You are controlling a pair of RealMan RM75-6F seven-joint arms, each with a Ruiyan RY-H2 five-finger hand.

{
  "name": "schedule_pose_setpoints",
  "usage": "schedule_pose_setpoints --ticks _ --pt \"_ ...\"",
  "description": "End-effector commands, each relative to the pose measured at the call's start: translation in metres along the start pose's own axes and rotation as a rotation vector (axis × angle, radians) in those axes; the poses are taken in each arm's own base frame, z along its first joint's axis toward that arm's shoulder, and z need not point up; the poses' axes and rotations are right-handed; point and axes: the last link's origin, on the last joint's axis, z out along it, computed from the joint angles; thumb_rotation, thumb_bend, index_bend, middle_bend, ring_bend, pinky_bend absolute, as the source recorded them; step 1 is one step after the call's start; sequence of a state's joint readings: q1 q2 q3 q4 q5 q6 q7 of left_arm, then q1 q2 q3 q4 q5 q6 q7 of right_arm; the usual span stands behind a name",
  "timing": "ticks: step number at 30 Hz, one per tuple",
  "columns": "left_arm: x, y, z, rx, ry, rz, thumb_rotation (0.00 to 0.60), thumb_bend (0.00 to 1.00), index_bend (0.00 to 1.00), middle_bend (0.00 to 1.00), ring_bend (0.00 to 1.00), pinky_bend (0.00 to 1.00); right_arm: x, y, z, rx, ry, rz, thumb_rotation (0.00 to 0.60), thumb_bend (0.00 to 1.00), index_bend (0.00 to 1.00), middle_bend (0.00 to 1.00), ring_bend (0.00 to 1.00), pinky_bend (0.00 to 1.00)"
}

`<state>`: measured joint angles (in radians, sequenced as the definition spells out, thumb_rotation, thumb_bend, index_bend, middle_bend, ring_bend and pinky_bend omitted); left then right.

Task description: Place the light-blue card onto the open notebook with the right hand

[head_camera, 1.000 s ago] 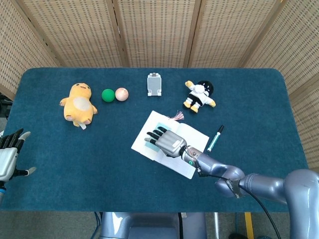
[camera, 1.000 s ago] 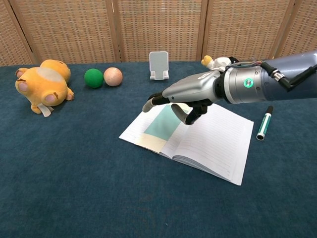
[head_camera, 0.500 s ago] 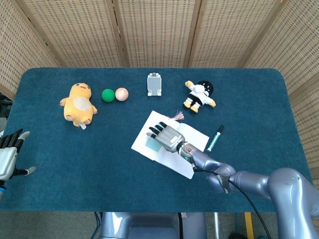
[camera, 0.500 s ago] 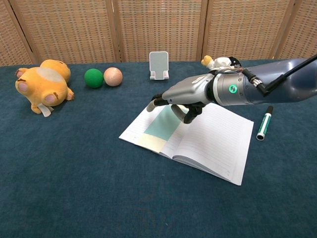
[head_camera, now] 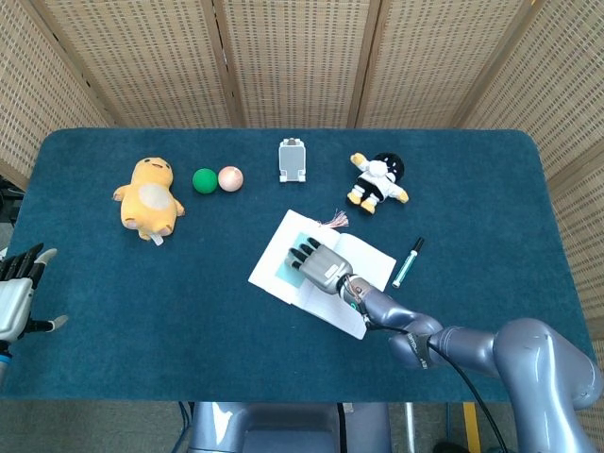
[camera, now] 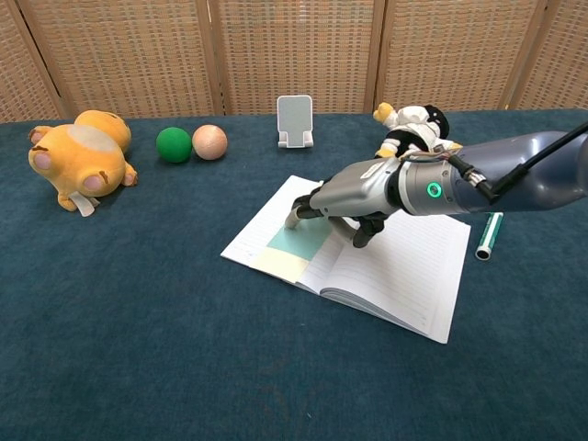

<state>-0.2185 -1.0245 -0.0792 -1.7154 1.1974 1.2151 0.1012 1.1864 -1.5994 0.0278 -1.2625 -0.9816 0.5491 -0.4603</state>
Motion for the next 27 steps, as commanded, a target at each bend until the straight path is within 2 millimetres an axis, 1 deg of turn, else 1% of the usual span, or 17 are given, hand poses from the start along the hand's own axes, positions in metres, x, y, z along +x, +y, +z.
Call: schedule_pose_setpoints --ticks 1,13,20,24,27 --pt "0.0 0.0 0.0 -0.001 0.0 0.0 0.6 0.0 0.0 0.0 0.0 0.0 0.0 0.001 -0.001 -0.002 0.001 -0.004 0.6 1.0 0.0 0.0 0.0 0.02" --pt "-0.001 0.003 -0.002 -0.009 0.001 0.007 0.6 0.0 0.0 0.0 0.0 0.0 -0.005 0.001 -0.01 0.0 0.0 -0.068 0.6 1.0 0.0 0.0 0.0 0.02" --pt "-0.002 0.004 -0.003 -0.01 0.002 0.008 0.6 0.0 0.0 0.0 0.0 0.0 -0.007 0.004 -0.012 -0.008 -0.013 -0.078 0.6 1.0 0.0 0.0 0.0 0.02" --pt "-0.002 0.004 -0.003 -0.011 0.002 0.009 0.6 0.0 0.0 0.0 0.0 0.0 -0.01 0.006 -0.014 -0.015 -0.022 -0.082 0.6 1.0 0.04 0.0 0.0 0.02" --pt "-0.002 0.003 -0.003 -0.011 0.002 0.01 0.6 0.0 0.0 0.0 0.0 0.0 -0.012 0.007 -0.015 -0.021 -0.027 -0.092 0.6 1.0 0.04 0.01 0.0 0.02"
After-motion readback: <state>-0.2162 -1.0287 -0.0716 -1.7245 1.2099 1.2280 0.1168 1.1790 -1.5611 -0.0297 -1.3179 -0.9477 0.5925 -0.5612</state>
